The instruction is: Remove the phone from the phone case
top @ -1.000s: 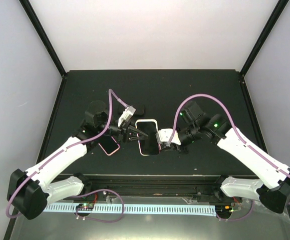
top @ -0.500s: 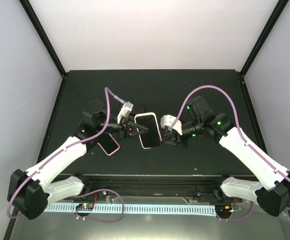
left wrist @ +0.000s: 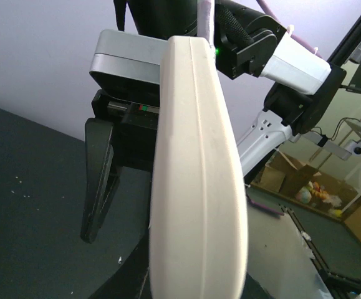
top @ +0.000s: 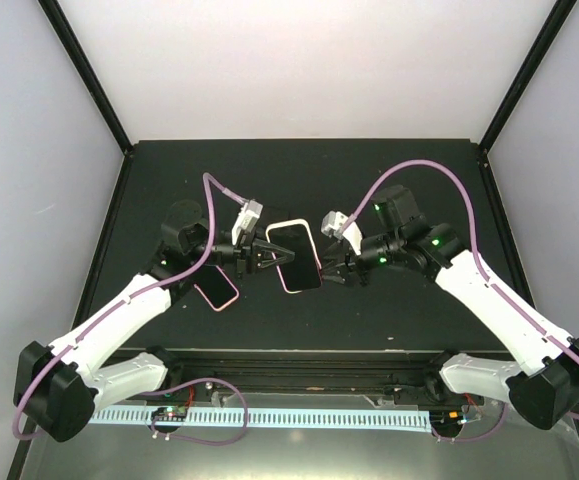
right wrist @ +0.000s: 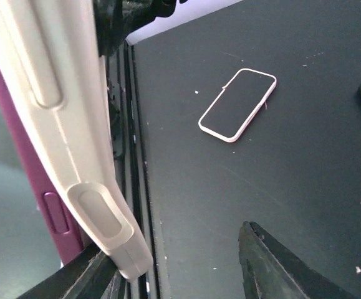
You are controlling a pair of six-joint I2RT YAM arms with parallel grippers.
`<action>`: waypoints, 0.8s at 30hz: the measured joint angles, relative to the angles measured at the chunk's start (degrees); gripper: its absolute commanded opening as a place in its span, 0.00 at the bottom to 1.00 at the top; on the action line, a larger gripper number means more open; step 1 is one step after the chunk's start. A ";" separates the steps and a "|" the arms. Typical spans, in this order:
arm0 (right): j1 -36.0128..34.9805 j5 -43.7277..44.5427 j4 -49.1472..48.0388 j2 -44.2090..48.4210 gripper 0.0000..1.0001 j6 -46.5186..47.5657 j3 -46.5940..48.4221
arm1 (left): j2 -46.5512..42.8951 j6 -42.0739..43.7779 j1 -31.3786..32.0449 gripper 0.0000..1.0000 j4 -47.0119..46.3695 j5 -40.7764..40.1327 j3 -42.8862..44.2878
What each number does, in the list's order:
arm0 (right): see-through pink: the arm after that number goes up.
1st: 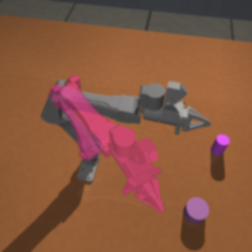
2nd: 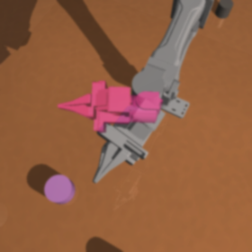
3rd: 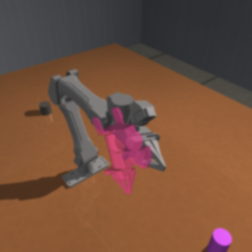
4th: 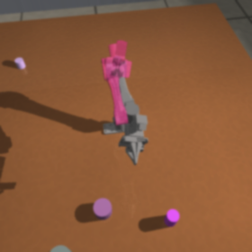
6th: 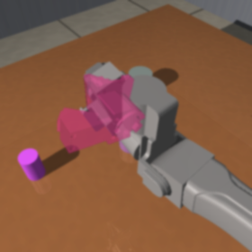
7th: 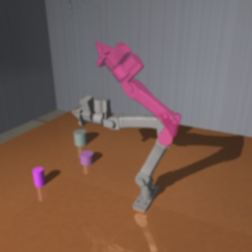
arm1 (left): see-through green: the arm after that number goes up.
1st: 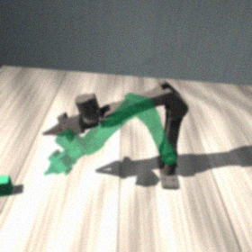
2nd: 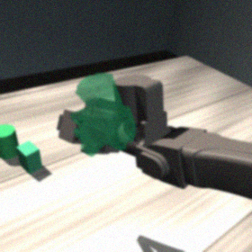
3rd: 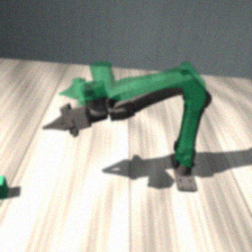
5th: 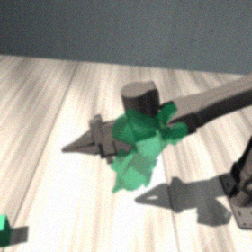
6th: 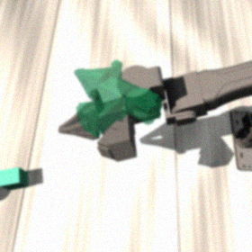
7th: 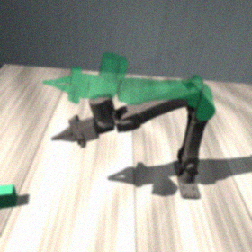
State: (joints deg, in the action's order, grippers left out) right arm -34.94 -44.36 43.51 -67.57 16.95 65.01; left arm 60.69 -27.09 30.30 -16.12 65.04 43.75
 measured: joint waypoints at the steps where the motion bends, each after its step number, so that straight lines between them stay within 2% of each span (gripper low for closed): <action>1: 0.09 -0.42 -0.26 -0.04 0.53 -0.76 0.00 | 0.00 -0.20 0.00 0.02 -0.17 -0.07 0.00; 5: 0.70 -3.17 -0.66 -0.26 0.63 -3.15 0.48 | -0.33 -1.40 0.00 0.02 -0.98 -0.02 0.17; 10: 1.27 -8.76 -1.46 -0.74 0.62 -4.98 1.64 | -0.70 -4.59 0.11 0.02 -3.50 1.29 0.81; 12: 1.27 -10.91 -2.38 -0.79 0.59 -5.81 1.75 | -1.51 -5.31 0.22 0.02 -3.93 1.18 0.81; 15: 1.27 -13.05 -3.72 -0.79 0.49 -6.97 1.81 | -2.19 -6.08 0.52 0.02 -3.98 -0.20 0.81; 19: 1.57 -13.73 -5.05 -0.79 0.19 -9.81 1.81 | -2.14 -6.40 0.87 0.02 -2.45 -4.50 1.01; 21: 2.21 -13.64 -5.44 -0.79 0.09 -11.47 1.66 | -1.70 -6.47 0.98 0.05 -0.92 -7.61 1.33; 23: 2.93 -13.09 -6.14 -0.79 0.02 -13.11 1.22 | -0.44 -6.58 1.01 0.14 0.68 -9.77 2.27; 24: 3.56 -12.61 -6.43 -0.79 0.01 -13.92 0.83 | 0.57 -6.88 1.07 0.24 1.44 -11.08 2.95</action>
State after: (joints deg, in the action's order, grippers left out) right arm -31.38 -56.97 37.08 -68.36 3.03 65.84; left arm 61.25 -33.98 31.38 -14.68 53.95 46.70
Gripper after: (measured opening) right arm 0.074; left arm 0.129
